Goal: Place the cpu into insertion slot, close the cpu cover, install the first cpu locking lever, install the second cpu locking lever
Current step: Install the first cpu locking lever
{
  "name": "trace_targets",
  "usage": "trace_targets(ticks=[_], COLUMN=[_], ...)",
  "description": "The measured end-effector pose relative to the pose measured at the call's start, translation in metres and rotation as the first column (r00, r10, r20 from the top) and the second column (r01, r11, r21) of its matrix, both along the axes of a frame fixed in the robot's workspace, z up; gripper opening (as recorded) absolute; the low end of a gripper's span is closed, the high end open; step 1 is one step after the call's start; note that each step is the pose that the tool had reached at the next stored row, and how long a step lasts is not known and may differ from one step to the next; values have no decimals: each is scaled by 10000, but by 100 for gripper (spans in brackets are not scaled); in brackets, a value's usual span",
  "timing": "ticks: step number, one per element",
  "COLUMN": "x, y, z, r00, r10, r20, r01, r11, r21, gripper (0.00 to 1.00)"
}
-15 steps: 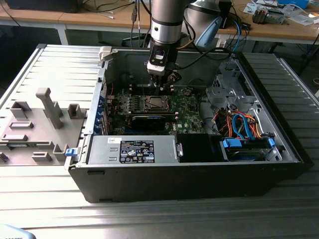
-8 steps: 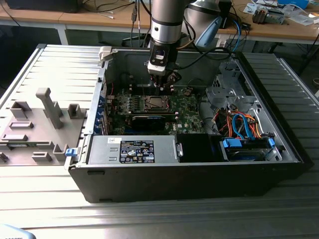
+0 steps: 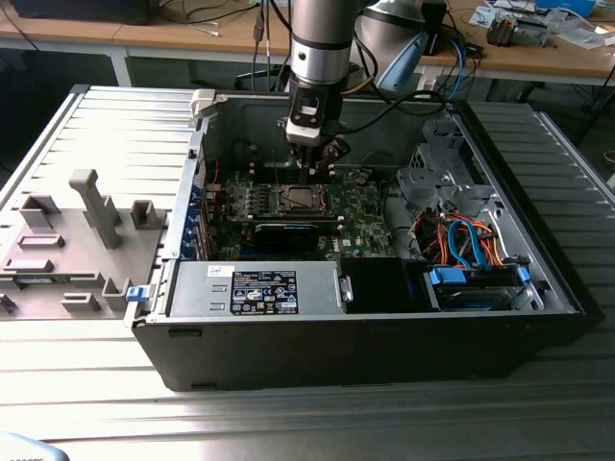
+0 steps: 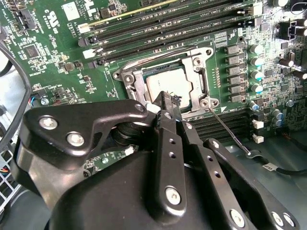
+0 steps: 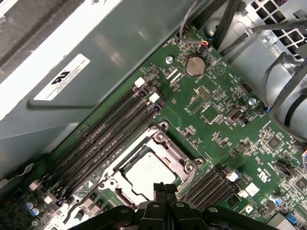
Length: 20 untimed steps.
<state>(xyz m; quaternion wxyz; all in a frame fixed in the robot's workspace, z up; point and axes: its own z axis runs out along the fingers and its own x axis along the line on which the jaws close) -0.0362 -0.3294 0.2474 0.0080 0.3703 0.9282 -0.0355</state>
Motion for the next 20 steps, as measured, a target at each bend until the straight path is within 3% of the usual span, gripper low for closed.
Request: trace_targets(ticks=[20], x=[0], y=[0], z=[0], r00=[9988], r10=[487], r20=[0], r01=[-487], r11=[9988], r21=[1], gripper=[11])
